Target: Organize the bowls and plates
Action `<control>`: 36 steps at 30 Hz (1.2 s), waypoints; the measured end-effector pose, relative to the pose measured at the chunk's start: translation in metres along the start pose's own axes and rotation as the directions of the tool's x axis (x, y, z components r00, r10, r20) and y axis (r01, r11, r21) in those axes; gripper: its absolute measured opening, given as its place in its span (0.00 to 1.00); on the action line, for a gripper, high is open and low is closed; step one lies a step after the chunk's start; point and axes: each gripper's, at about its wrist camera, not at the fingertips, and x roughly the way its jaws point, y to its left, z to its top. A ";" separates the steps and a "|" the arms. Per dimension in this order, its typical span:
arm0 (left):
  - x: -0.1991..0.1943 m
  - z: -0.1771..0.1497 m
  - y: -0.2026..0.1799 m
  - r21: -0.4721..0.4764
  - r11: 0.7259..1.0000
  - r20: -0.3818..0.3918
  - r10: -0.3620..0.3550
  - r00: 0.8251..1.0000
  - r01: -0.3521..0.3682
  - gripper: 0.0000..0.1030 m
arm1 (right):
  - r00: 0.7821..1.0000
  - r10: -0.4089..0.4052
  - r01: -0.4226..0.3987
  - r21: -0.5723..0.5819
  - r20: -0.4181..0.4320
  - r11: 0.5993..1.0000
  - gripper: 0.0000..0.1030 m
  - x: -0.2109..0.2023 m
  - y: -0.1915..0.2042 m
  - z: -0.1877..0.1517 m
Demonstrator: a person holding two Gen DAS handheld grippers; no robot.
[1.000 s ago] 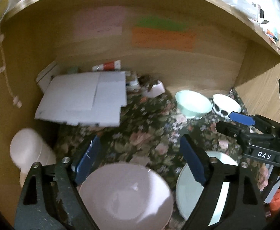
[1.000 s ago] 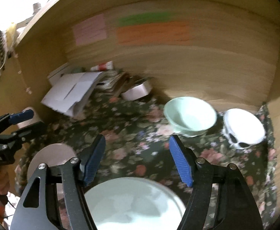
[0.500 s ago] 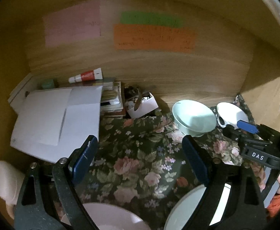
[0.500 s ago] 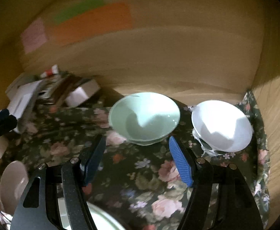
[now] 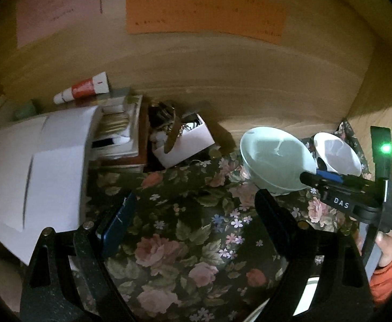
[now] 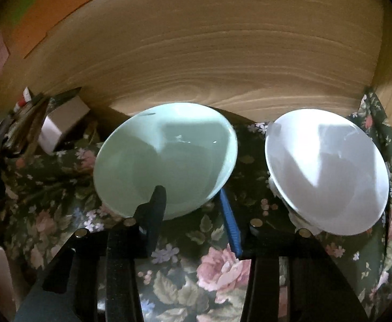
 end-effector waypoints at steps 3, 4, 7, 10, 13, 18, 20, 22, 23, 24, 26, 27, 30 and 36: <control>0.009 0.000 -0.003 0.011 1.000 -0.014 0.001 1.000 -0.001 0.88 | 1.000 0.011 -0.011 0.019 -0.015 1.000 0.37 0.007 -0.006 0.003; 0.012 0.000 -0.003 0.010 1.000 -0.022 -0.001 1.000 0.001 0.88 | 0.999 0.022 -0.021 0.035 -0.024 0.999 0.37 0.010 -0.008 0.003; 0.022 0.001 -0.004 0.001 1.000 -0.049 -0.014 0.999 0.014 0.88 | 0.999 0.028 -0.026 0.045 -0.039 0.999 0.37 0.016 -0.011 0.005; 0.031 0.000 -0.007 0.006 1.000 -0.071 -0.015 0.997 0.015 0.88 | 0.999 0.009 -0.007 0.023 -0.046 1.000 0.36 0.022 -0.009 0.006; 0.037 -0.003 -0.009 0.012 1.000 -0.088 -0.022 0.996 0.023 0.88 | 0.998 -0.029 0.027 -0.040 -0.048 0.999 0.30 0.025 -0.002 0.009; 0.042 -0.004 -0.009 0.004 0.999 -0.110 -0.033 0.993 0.033 0.88 | 0.997 0.008 -0.015 -0.089 -0.074 0.996 0.23 0.025 0.003 0.009; 0.046 -0.004 -0.009 0.001 0.999 -0.121 -0.032 0.992 0.032 0.88 | 0.996 0.024 -0.033 -0.107 -0.083 0.994 0.22 0.025 0.006 0.009; 0.049 -0.005 -0.009 -0.001 1.000 -0.136 -0.031 0.990 0.031 0.87 | 0.995 0.044 -0.057 -0.139 -0.094 0.989 0.22 0.019 0.012 0.003; 0.050 -0.006 -0.009 -0.002 1.000 -0.145 -0.031 0.989 0.031 0.87 | 0.994 0.053 -0.068 -0.156 -0.100 0.985 0.22 0.015 0.015 -0.001; 0.051 -0.006 -0.009 -0.001 0.999 -0.153 -0.032 0.988 0.032 0.87 | 0.992 0.063 -0.081 -0.174 -0.108 0.981 0.22 0.012 0.019 -0.005; 0.052 -0.009 -0.012 0.005 1.000 -0.166 -0.027 0.986 0.028 0.87 | 0.990 0.077 -0.102 -0.216 -0.122 0.971 0.21 0.004 0.027 -0.015; 0.052 -0.010 -0.014 0.011 1.000 -0.174 -0.024 0.984 0.026 0.87 | 0.988 0.085 -0.115 -0.241 -0.133 0.964 0.21 -0.002 0.032 -0.021; 0.055 -0.015 -0.019 0.033 0.999 -0.204 -0.016 0.979 0.024 0.87 | 0.981 0.113 -0.154 -0.271 -0.160 0.950 0.21 -0.015 0.041 -0.036; 0.057 -0.027 -0.025 0.062 0.998 -0.249 -0.012 0.969 0.029 0.80 | 0.985 0.118 -0.148 -0.252 -0.128 0.956 0.21 -0.044 0.046 -0.047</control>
